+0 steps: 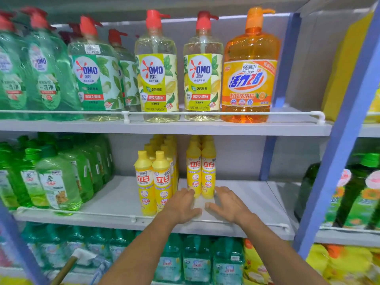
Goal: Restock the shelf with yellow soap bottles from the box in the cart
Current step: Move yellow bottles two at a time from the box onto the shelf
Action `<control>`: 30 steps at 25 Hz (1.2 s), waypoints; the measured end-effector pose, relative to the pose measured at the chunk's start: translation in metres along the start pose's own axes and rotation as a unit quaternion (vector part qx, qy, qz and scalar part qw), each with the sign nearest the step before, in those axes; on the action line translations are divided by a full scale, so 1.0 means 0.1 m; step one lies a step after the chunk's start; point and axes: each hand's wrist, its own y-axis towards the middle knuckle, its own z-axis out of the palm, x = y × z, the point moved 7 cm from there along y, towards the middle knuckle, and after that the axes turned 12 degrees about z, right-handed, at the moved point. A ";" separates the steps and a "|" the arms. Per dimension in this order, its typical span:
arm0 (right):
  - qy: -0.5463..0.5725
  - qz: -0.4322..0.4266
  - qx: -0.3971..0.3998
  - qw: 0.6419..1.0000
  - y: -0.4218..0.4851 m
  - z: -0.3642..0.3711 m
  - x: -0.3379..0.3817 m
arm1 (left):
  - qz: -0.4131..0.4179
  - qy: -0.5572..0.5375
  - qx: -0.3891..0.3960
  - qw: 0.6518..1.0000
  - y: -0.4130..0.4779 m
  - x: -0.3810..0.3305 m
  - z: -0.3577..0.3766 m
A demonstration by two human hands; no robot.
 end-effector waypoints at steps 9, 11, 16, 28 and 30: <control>-0.217 -0.030 -0.047 0.975 -1.66 0.27 0.59 | 0.059 0.172 0.004 0.983 -1.70 -0.14 -0.06; -0.225 -0.025 -0.033 0.973 -1.98 0.62 0.68 | 0.045 0.151 0.013 0.987 -2.14 0.00 0.19; -0.209 0.004 0.035 0.977 -2.58 1.58 0.58 | -0.001 0.074 0.098 0.992 -3.01 0.26 1.09; -0.165 0.108 0.256 0.946 -3.05 3.52 -0.41 | -0.092 -0.013 0.309 0.946 -3.79 0.79 3.09; -0.162 0.110 0.276 0.941 -2.94 3.74 -0.50 | -0.107 -0.018 0.320 0.941 -3.71 0.90 3.25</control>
